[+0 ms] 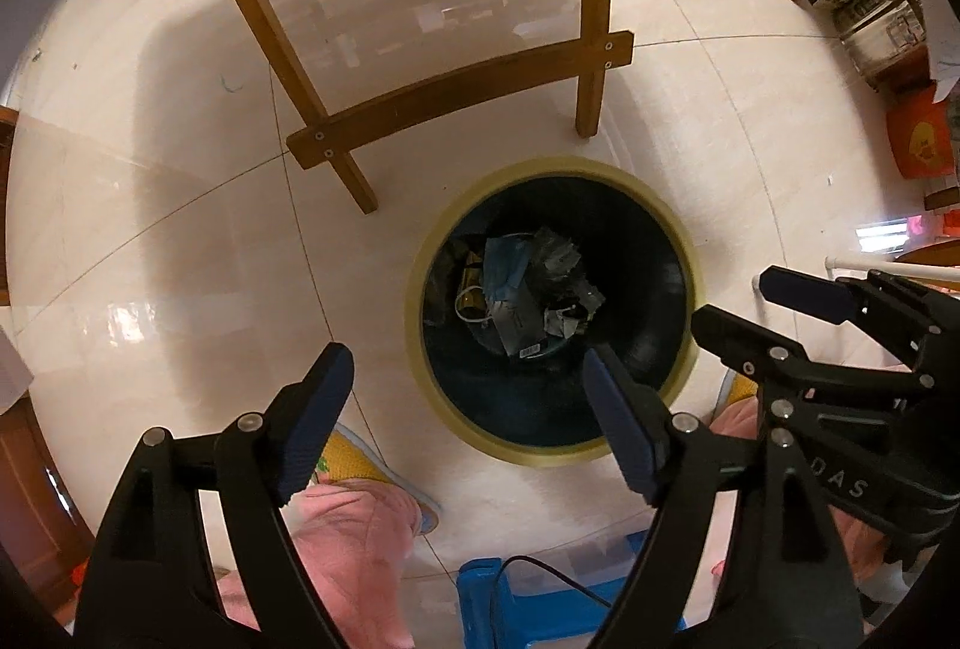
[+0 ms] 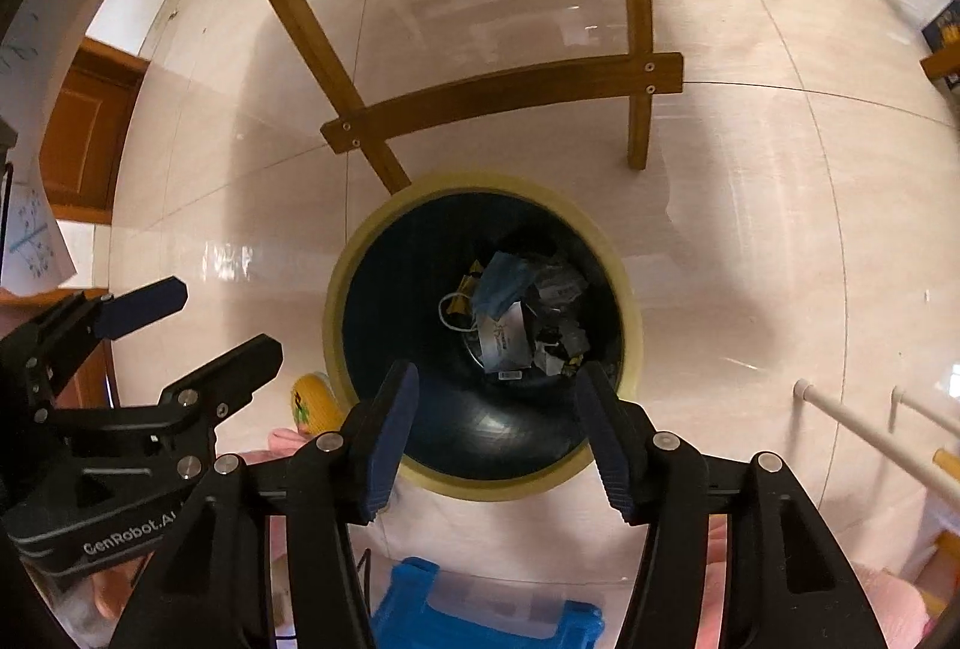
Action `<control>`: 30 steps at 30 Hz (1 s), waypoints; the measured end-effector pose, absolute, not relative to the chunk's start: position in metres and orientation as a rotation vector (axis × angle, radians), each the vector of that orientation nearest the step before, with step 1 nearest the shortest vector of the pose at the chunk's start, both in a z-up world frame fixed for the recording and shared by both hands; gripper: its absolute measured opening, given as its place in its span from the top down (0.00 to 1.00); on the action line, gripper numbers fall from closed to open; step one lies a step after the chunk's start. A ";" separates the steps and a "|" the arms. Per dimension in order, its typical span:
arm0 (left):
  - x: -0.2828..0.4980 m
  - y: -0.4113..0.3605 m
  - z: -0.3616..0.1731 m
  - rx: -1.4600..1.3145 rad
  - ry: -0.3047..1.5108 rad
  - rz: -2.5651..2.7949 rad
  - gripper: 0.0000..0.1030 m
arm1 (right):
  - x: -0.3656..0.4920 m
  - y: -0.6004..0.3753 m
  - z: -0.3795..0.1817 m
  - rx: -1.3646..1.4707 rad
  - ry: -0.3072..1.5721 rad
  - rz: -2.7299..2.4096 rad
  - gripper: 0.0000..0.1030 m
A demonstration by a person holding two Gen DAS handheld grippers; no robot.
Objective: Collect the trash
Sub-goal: 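Open both grippers to drop the mask and bottle into the bin, then raise both tools back up toward the table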
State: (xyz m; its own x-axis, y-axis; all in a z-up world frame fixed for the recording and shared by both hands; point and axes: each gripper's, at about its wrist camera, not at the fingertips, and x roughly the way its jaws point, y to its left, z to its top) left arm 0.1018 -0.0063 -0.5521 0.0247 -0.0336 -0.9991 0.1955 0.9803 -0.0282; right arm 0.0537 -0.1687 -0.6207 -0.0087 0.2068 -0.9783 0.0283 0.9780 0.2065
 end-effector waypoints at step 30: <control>0.087 0.016 -0.229 0.094 1.318 -0.267 0.25 | 0.051 -0.163 -0.313 0.126 1.416 0.270 0.37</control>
State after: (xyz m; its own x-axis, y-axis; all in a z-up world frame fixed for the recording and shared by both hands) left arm 0.0871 0.0161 -0.2286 0.2242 -0.1405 -0.9644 0.2463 0.9656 -0.0835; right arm 0.0512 -0.1628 -0.3125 0.1300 0.2600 -0.9568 -0.1103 0.9628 0.2466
